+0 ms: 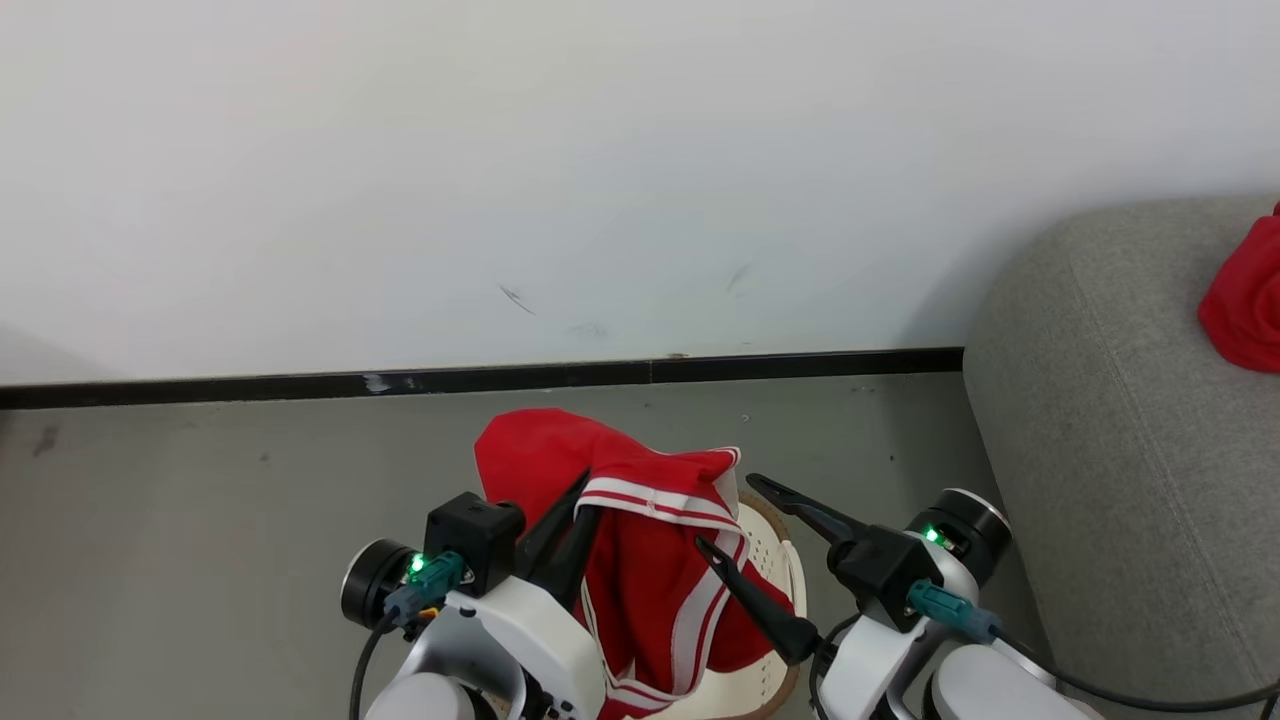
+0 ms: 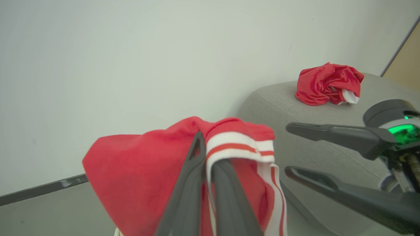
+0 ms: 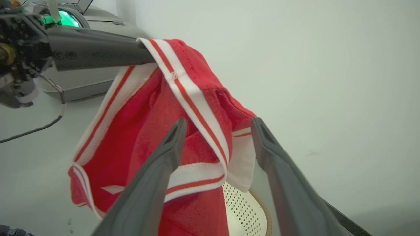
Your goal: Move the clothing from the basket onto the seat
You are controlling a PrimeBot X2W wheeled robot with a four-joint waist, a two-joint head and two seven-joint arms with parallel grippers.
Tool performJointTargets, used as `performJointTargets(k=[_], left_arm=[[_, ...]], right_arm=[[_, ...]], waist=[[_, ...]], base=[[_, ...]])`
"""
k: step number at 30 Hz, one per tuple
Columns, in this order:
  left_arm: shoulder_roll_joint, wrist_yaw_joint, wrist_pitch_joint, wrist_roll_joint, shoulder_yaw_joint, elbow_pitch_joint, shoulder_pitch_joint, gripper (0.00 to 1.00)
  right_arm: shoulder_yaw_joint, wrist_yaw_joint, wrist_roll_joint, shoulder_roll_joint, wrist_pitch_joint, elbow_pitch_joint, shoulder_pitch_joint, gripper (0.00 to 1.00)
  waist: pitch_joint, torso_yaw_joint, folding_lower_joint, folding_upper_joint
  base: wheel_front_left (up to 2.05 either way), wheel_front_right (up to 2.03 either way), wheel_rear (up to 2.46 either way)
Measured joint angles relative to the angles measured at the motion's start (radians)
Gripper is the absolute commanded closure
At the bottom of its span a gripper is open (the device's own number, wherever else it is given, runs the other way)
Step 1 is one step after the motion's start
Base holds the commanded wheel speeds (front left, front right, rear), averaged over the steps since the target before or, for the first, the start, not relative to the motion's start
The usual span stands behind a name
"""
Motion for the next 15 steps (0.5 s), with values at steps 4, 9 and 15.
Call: performJointTargets(k=[4,9,15], left_arm=[[0.002,0.000,0.030,0.000,-0.028,-0.035,0.021,1.00],[0.006,-0.003,0.057,0.000,-0.050,-0.066,0.032,1.00],[0.009,-0.017,0.093,-0.008,-0.086,-0.123,0.053,1.00]], right_arm=[[0.053,0.000,0.000,-0.019,0.000,0.005,-0.024,0.00],[0.094,0.000,0.001,-0.035,0.000,0.009,-0.047,0.00],[0.129,0.000,0.018,-0.052,0.000,0.024,-0.072,0.00]], waist=[[-0.018,0.010,0.0000,0.0000],[-0.031,0.019,0.0000,0.0000],[-0.042,0.029,0.0000,0.0000]], base=[[0.00,0.00,0.00],[0.00,0.00,0.00],[0.00,0.00,0.00]])
